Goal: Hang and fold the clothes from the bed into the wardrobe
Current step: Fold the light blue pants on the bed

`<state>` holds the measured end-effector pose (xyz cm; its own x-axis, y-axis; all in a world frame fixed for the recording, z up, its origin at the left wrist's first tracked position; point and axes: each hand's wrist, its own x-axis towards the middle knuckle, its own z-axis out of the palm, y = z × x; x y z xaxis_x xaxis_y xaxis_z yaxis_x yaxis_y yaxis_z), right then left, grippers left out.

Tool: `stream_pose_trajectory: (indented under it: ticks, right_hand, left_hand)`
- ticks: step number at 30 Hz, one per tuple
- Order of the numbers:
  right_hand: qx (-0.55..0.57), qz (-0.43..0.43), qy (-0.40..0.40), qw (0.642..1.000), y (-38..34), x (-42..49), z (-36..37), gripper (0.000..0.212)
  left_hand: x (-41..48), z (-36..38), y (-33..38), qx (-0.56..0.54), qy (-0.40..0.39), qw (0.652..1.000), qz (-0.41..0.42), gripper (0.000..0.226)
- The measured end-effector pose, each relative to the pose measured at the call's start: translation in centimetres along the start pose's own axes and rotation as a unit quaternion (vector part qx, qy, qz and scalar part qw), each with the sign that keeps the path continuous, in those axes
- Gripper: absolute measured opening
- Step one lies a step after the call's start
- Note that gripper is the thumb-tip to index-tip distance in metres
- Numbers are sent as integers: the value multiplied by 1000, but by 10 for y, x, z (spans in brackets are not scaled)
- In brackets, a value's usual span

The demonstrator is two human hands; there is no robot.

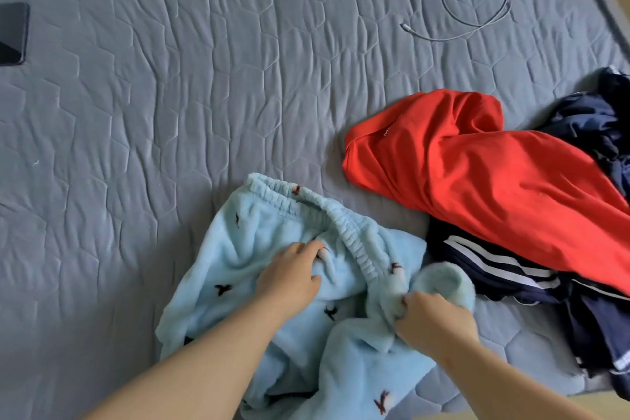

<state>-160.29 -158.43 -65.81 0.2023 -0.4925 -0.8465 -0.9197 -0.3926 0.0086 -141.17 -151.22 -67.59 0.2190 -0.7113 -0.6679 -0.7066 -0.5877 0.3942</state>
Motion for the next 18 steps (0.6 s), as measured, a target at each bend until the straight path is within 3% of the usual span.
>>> stream_pose_trajectory:
  ticks: [3, 5, 8, 10, 12, 14, 18]
  right_hand:
    - [-51, 78, -40, 995, 25, -12, 7, 36]
    - [-81, 106, 71, 989, 28, -11, 0, 40]
    - [1, -1, 260, 966, 7, 5, -21, 46]
    - [55, -98, 251, 962, -12, 22, -27, 63]
    - [43, -144, 176, 973, -29, 33, -23, 82]
    - [-8, -141, 138, 980, -33, 41, -8, 88]
    - [-9, -98, 177, 979, -20, 49, -1, 80]
  left_hand:
    - [7, -1, 7, 57, 65, 996, 21, 47]
    - [18, 0, 13, 120, 105, 987, 36, 52]
    - [33, -1, 22, 150, 120, 979, 67, 60]
    - [40, 2, 25, 143, 95, 983, 69, 63]
    - [44, 7, 24, 134, 77, 987, 49, 63]
    - [47, 11, 18, 148, 88, 984, 42, 60]
    - [58, 7, 0, 255, 126, 956, 68, 58]
